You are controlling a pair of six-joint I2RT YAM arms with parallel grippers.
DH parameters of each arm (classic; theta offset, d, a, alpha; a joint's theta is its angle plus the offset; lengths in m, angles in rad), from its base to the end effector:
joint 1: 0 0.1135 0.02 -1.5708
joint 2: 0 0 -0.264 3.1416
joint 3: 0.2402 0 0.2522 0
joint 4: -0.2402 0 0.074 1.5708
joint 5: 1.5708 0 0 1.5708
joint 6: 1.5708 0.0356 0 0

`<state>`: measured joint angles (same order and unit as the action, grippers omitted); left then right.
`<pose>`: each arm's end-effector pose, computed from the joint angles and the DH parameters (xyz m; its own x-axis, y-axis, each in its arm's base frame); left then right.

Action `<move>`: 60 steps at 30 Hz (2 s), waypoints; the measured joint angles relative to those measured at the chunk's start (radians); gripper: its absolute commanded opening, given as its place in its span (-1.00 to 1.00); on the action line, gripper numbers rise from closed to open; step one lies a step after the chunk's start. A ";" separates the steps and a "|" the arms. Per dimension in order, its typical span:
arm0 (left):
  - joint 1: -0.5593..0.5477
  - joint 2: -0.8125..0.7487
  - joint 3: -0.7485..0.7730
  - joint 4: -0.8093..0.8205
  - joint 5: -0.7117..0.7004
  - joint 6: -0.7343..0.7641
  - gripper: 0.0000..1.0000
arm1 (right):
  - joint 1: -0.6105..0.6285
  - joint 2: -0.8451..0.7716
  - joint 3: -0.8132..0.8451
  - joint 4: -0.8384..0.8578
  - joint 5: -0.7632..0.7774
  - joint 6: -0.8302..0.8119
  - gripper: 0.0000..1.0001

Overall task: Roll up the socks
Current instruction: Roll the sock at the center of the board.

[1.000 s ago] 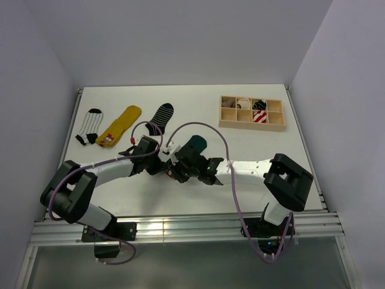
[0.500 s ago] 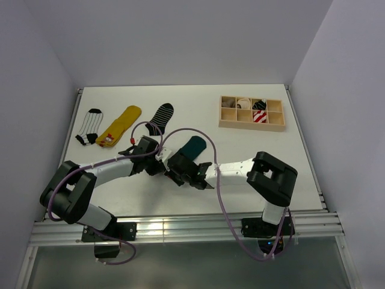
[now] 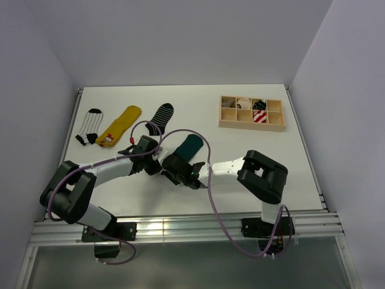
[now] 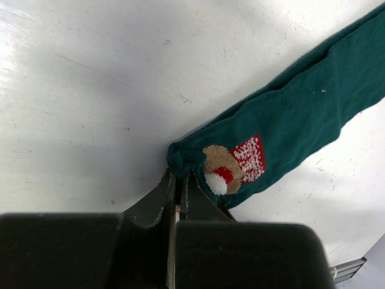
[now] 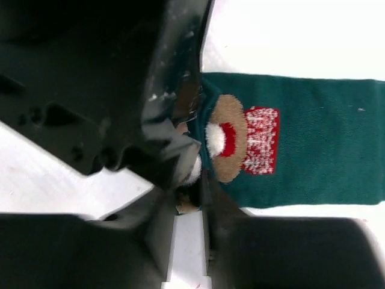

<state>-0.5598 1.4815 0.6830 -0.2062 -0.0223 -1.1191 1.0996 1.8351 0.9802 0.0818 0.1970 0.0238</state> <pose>0.2285 -0.1422 0.1504 -0.7807 -0.5723 -0.2510 -0.4161 0.7758 -0.4743 0.1755 0.3291 0.1468 -0.3362 -0.6085 -0.7188 -0.8024 0.5847 -0.1196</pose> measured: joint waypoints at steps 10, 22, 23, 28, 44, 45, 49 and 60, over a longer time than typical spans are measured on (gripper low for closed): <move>0.007 -0.111 -0.052 -0.014 -0.039 -0.018 -0.16 | -0.042 0.001 0.013 0.003 -0.104 0.024 -1.00; -0.001 -0.356 -0.148 -0.004 -0.089 -0.076 0.52 | -0.342 0.059 0.046 -0.048 -0.762 0.183 -1.00; -0.001 -0.355 -0.154 0.006 -0.088 -0.077 0.51 | -0.359 0.076 0.048 -0.040 -0.820 0.206 -1.00; -0.001 -0.324 -0.192 0.057 -0.061 -0.098 0.43 | -0.434 0.155 0.048 0.022 -1.039 0.333 -1.00; -0.002 -0.114 -0.192 0.256 0.008 -0.146 -0.11 | -0.486 0.266 0.047 0.116 -1.260 0.516 -1.00; -0.003 -0.103 -0.191 0.263 0.011 -0.151 -0.31 | -0.488 0.268 0.046 0.122 -1.263 0.523 -1.00; -0.006 -0.076 -0.190 0.272 0.014 -0.159 -0.82 | -0.492 0.265 0.038 0.135 -1.260 0.527 -0.89; -0.017 -0.076 -0.091 0.093 0.002 -0.095 -0.99 | -0.433 -0.040 -0.046 -0.028 -0.909 0.312 -0.10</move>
<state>-0.5766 1.4052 0.5919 -0.1127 -0.0200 -1.2140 0.6670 1.7950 0.9340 0.0540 -0.7116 0.3355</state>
